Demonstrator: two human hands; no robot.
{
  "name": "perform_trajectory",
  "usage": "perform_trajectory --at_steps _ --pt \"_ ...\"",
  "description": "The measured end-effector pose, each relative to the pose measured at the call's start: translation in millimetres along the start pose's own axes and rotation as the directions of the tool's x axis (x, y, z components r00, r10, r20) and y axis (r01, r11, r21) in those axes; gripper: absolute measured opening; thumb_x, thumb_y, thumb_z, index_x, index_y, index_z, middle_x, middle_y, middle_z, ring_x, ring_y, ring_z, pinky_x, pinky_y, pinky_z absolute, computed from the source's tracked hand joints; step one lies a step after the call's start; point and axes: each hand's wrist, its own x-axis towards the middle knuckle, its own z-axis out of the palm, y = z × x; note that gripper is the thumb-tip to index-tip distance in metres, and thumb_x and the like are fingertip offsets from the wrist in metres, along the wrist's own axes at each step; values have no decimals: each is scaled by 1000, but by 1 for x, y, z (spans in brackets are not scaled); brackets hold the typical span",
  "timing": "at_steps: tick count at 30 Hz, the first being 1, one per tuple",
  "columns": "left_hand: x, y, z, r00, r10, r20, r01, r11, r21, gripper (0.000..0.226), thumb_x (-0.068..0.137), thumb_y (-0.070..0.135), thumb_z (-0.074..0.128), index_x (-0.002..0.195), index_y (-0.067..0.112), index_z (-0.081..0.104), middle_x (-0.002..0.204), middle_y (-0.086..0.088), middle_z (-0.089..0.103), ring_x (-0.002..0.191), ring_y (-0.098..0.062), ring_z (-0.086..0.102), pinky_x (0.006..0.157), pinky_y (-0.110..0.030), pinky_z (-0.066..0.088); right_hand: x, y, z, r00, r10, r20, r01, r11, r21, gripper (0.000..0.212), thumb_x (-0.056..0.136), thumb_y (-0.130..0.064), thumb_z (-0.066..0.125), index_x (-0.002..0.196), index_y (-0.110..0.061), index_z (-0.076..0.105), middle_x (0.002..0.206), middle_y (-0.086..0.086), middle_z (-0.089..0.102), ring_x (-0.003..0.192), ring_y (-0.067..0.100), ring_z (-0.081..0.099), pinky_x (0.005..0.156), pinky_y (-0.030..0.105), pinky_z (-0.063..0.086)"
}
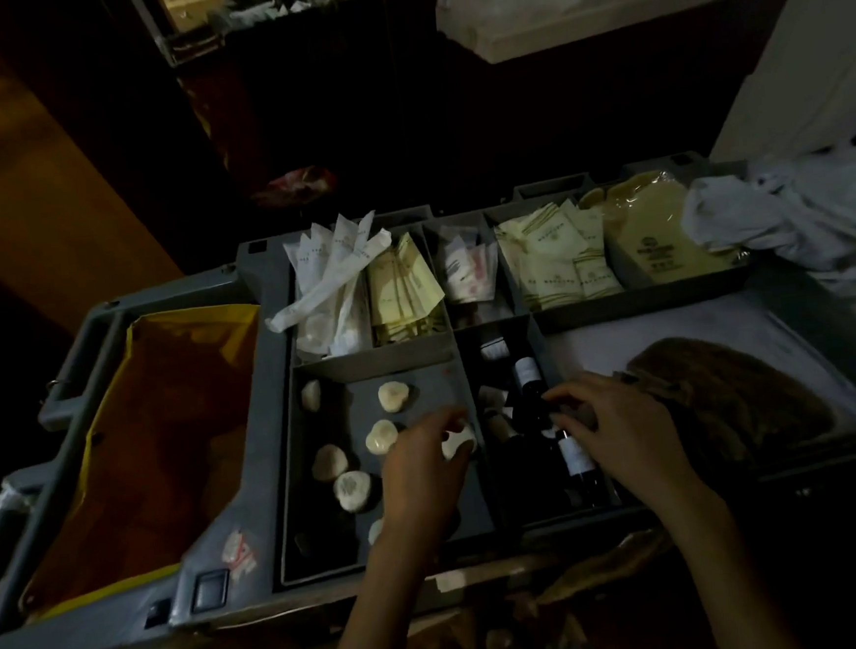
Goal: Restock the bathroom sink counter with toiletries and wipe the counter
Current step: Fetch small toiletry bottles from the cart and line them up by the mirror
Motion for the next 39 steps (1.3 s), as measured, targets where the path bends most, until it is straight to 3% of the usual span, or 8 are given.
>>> perform_trajectory --at_steps 7,12,19,22,25,31,36,39 --pt "43 12 0 997 72 37 -69 995 -75 31 84 13 70 115 18 67 105 1 70 96 -13 65 81 -27 52 22 9 -1 999 -33 -18 33 999 -21 18 85 -17 69 101 -24 69 98 -3 67 87 20 62 65 26 42" --pt "65 13 -1 985 137 107 -135 990 -29 33 85 18 70 118 19 67 110 2 69 102 -12 63 81 -18 44 31 0 5 999 -52 10 53 995 -90 20 79 -21 74 99 -24 70 94 -3 68 89 23 60 75 34 41" --pt "85 8 -3 959 219 178 -227 974 24 33 84 14 70 116 19 68 111 -1 69 98 -16 64 78 -16 40 43 -7 26 985 -134 110 165 926 -339 40 42 -19 91 77 -21 71 69 -2 66 70 27 65 77 45 52" --pt "88 4 -6 951 253 179 -259 966 15 33 85 14 69 117 18 67 112 -2 68 99 -18 63 80 -17 40 48 -12 34 971 -29 239 131 896 -425 25 73 -20 71 97 -20 67 94 6 66 101 33 58 104 53 34" --pt "87 -1 -8 945 266 192 -273 962 12 34 86 15 67 120 18 66 116 -2 67 103 -17 61 81 -15 39 49 -15 40 935 86 344 118 840 -530 32 92 -21 46 123 -21 53 120 4 59 118 25 48 115 42 6" --pt "83 -6 -6 937 303 173 -305 952 -15 32 84 10 66 116 15 68 114 -5 68 106 -19 61 82 -15 36 52 -16 45 926 143 351 64 854 -516 48 92 -19 43 139 -27 40 139 5 48 123 25 44 118 43 4" --pt "83 -1 -3 916 358 180 -361 932 -15 26 82 8 66 108 13 71 106 -7 69 99 -23 62 81 -26 43 48 -22 42 955 121 272 16 891 -454 57 90 -15 46 142 -37 36 136 0 53 122 23 47 117 41 1" --pt "85 1 1 905 382 188 -387 922 -10 25 83 16 69 108 16 71 108 -3 68 100 -21 60 84 -28 45 44 -24 38 970 128 205 -40 922 -385 47 92 -14 47 137 -27 45 142 -4 46 132 25 39 116 34 7"
